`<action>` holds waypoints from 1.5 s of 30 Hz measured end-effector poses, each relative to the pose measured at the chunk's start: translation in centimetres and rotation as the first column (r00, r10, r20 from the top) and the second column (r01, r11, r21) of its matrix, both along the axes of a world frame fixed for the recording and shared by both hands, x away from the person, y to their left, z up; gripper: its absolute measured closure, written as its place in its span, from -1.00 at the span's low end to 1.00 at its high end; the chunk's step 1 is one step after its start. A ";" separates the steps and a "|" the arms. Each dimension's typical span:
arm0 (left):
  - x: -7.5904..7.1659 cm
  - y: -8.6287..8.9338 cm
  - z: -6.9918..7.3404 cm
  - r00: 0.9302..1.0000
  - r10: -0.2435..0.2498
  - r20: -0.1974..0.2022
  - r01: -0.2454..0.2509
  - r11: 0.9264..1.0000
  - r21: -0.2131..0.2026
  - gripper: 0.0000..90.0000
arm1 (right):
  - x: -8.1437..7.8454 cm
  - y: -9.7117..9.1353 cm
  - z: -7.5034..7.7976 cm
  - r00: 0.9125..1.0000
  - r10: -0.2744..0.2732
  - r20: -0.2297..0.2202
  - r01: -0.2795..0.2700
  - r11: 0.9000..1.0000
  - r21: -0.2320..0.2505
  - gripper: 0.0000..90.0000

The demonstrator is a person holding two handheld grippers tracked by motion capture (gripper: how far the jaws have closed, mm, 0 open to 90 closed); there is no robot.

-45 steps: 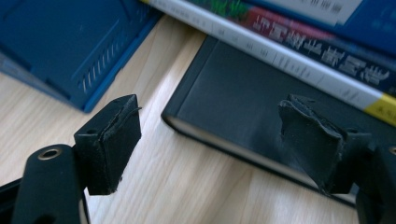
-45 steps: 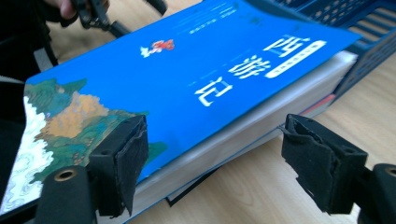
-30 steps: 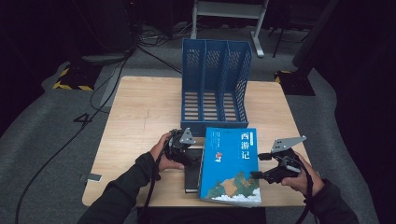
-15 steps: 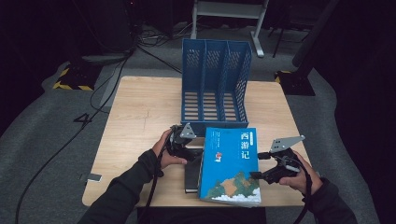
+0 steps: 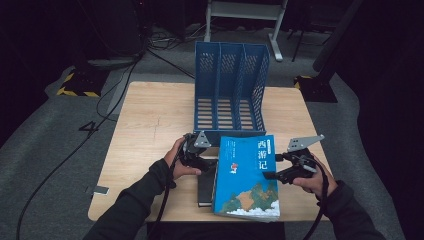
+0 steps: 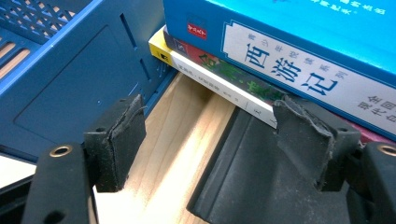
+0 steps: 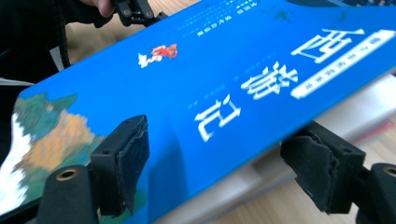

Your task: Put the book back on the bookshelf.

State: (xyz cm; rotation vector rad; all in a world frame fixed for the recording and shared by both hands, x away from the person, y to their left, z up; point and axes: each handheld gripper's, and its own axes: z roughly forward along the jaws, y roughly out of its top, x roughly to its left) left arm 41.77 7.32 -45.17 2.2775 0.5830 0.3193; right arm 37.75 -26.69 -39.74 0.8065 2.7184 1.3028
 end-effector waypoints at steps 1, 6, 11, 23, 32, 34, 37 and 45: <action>0.1 0.0 0.0 1.000 0.002 0.001 -0.002 1.000 0.002 -0.45 | 0.2 0.4 -0.1 1.000 0.007 0.009 -0.007 1.000 -0.005 -0.37; 0.1 0.0 -0.1 1.000 0.005 -0.002 -0.005 1.000 -0.006 -0.45 | 0.4 1.0 -0.1 1.000 -0.002 0.018 0.002 1.000 -0.026 -0.21; 0.1 0.0 0.0 1.000 0.004 -0.003 -0.005 1.000 -0.006 -0.44 | -0.6 0.6 0.6 0.998 -0.051 0.024 0.053 0.991 -0.123 -0.34; 0.3 -0.1 -0.1 1.000 0.014 0.006 -0.014 1.000 -0.005 -0.43 | -0.7 -0.4 -0.4 0.987 -0.023 -0.161 -0.001 0.989 -0.146 -0.64; 0.6 -0.1 -0.2 1.000 0.024 0.003 -0.024 1.000 -0.014 -0.43 | -1.3 -0.4 0.8 1.000 -0.004 -0.004 0.003 0.998 -0.066 -0.34; 0.8 0.0 -0.3 1.000 0.026 0.001 -0.026 0.999 -0.022 -0.43 | -0.7 -0.1 0.6 1.000 0.018 -0.016 -0.019 0.998 -0.057 -0.33; 0.9 -0.2 -0.3 0.999 0.038 0.008 -0.038 0.999 -0.020 -0.41 | 0.5 0.5 -0.4 0.996 0.029 -0.082 -0.030 0.999 -0.013 -0.19; 1.6 -0.3 -0.3 0.999 0.053 0.001 -0.053 0.998 -0.021 -0.40 | 2.9 1.0 -1.7 0.985 0.055 -0.164 -0.031 0.989 0.144 0.30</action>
